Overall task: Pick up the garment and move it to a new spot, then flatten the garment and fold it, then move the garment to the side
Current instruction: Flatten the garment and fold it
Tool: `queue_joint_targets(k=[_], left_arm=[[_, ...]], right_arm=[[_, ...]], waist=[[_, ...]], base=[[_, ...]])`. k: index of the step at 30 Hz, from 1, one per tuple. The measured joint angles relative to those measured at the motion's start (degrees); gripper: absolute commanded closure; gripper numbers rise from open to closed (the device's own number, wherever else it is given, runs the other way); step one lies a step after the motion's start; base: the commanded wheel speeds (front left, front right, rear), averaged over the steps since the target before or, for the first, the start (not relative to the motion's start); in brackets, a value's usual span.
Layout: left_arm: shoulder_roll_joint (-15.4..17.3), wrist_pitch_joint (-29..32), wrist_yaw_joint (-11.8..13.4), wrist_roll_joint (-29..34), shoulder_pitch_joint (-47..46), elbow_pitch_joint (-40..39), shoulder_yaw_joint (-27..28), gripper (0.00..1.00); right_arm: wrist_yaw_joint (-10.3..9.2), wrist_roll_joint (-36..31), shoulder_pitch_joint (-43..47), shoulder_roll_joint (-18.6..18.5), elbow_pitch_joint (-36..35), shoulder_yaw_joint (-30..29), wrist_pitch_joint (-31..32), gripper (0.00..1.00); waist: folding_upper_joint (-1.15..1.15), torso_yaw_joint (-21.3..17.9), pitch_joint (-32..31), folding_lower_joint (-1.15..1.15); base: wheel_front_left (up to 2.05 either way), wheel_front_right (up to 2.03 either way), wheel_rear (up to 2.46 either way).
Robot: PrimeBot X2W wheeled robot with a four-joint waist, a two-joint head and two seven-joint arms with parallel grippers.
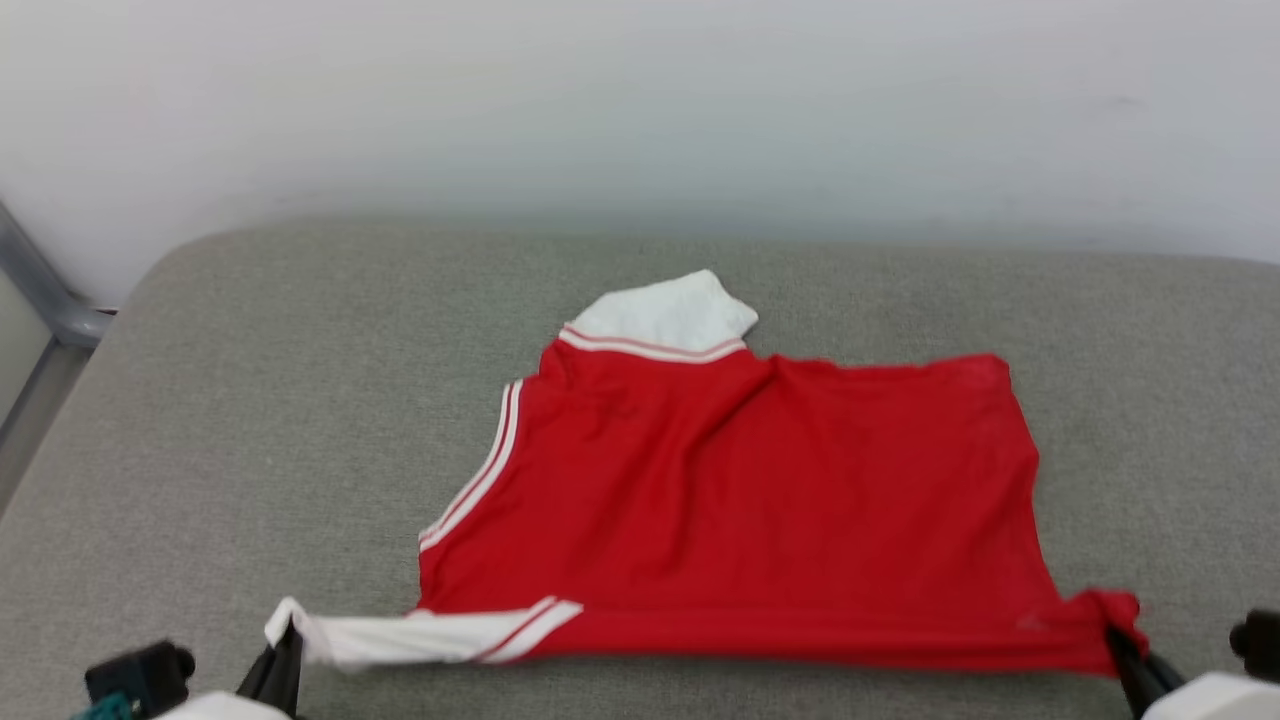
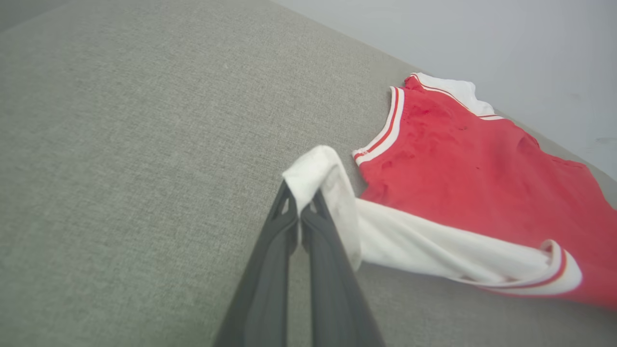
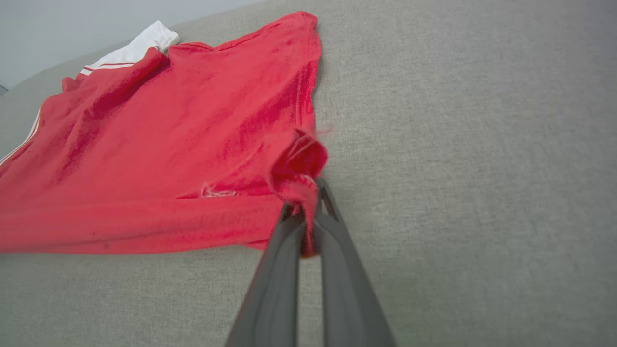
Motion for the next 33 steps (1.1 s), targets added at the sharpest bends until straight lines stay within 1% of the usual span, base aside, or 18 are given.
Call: queue_joint_targets(k=[4, 7, 10, 14, 17, 20, 27, 33], left_arm=[[0.82, 2.07, 3.47, -0.97, 6.69, -6.11, 0.77, 1.0], [1.36, 3.47, 5.43, -1.78, 10.06, -10.06, 1.1, 1.0], [2.08, 4.53, 6.49, -1.98, 11.73, -13.46, 1.24, 1.0], [3.3, 5.25, 6.69, -0.89, 9.98, -16.39, 0.91, 1.0], [3.39, 6.11, 6.22, 0.08, 5.38, -16.62, -0.31, 1.0], [2.79, 6.46, 4.95, 0.76, 0.57, -15.41, -1.43, 1.0], [0.62, 6.61, 0.93, 1.67, -8.87, -7.86, -4.52, 1.0], [-1.1, 7.4, -2.09, 1.62, -13.32, -0.33, -6.62, 1.0]], right_arm=[[0.04, 0.23, 6.18, 1.3, -3.52, -0.91, 2.72, 1.0], [0.04, 0.51, 9.11, 1.54, -4.87, -1.4, 4.3, 1.0], [0.04, 0.6, 10.12, 1.57, -5.71, -1.38, 5.02, 1.0], [-0.15, 0.58, 8.77, 1.53, -6.39, 0.31, 5.81, 1.0], [-0.38, -0.35, 4.78, 1.41, -6.55, 1.52, 6.68, 1.0], [-0.41, -1.4, 0.85, 1.31, -5.79, 2.24, 6.92, 1.0], [-0.41, -2.98, -5.86, 1.0, -0.67, 3.96, 6.47, 1.0], [-0.42, -3.41, -9.09, 0.6, 4.74, 4.89, 4.88, 1.0]], waist=[[0.0, 0.58, -1.62, 0.0], [0.0, 0.58, -1.94, 0.01], [0.0, 0.34, -1.8, 0.01], [0.0, -0.04, -0.91, 0.01], [0.0, -0.34, 0.63, 0.02], [0.0, -0.58, 2.66, 0.02], [0.0, -1.06, 7.75, 0.03], [0.0, -1.63, 11.14, 0.04]], base=[[0.0, 0.0, 0.0], [0.0, 0.0, 0.0], [0.0, 0.0, 0.0], [0.0, 0.0, 0.0], [0.0, 0.0, 0.0], [0.0, 0.0, 0.0], [0.0, 0.0, 0.0], [0.0, 0.0, 0.0]])
